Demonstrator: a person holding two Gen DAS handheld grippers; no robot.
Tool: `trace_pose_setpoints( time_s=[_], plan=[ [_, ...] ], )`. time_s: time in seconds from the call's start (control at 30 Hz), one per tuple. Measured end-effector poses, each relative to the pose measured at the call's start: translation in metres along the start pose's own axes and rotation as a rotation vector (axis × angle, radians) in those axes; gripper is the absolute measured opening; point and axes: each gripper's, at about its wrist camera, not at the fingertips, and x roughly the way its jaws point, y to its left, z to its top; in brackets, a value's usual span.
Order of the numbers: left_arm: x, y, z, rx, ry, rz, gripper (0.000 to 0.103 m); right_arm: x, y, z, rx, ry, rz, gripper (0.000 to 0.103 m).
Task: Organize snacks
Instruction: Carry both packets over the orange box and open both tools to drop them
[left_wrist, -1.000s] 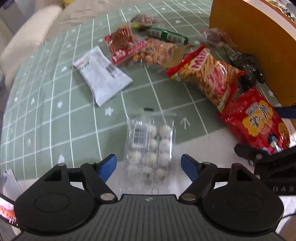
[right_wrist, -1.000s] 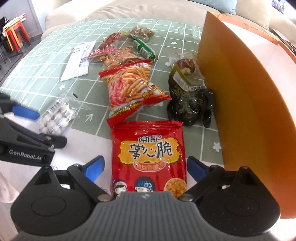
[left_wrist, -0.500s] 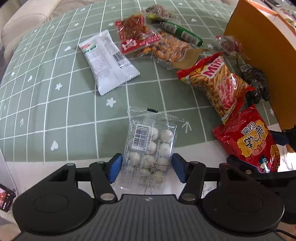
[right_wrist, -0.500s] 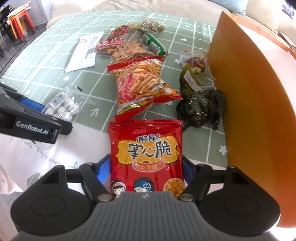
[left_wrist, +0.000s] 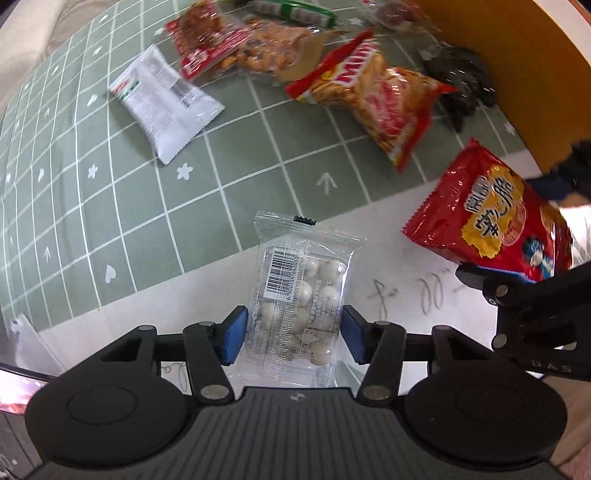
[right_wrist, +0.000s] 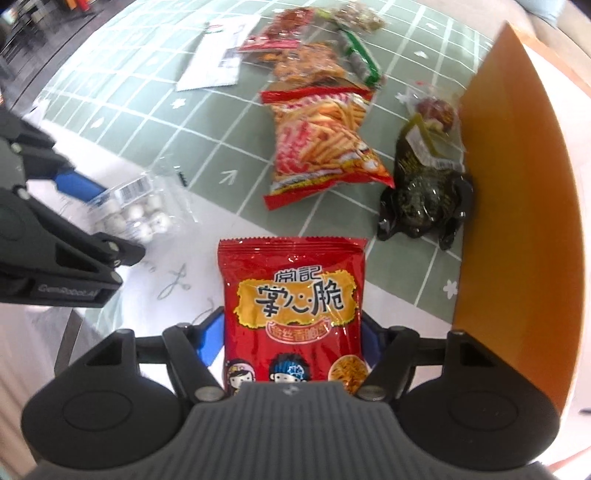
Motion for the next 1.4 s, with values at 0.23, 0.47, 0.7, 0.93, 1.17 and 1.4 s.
trace_pose_setpoints(
  time_s=[0.23,0.47,0.7,0.93,1.17,1.4],
  plan=[
    [-0.028,-0.017,0.009,0.117,0.030,0.036,0.062,-0.024,-0.005,0.008,-0.119,0.035,-0.002,0.069],
    [-0.066,-0.028,0.021,0.225,0.037,0.060,0.062,-0.073,-0.017,0.005,-0.196,-0.006,-0.031,0.069],
    [-0.117,-0.061,0.045,0.377,-0.020,0.122,0.062,-0.131,-0.046,0.008,-0.209,-0.042,-0.063,0.069],
    [-0.166,-0.107,0.087,0.471,-0.129,0.129,0.062,-0.176,-0.088,0.008,-0.196,-0.077,-0.196,0.069],
    [-0.192,-0.157,0.131,0.539,-0.233,0.092,0.062,-0.188,-0.138,-0.004,-0.161,-0.051,-0.272,0.069],
    [-0.174,-0.206,0.162,0.637,-0.238,0.044,0.062,-0.163,-0.177,-0.012,-0.114,-0.007,-0.290,0.068]
  ],
)
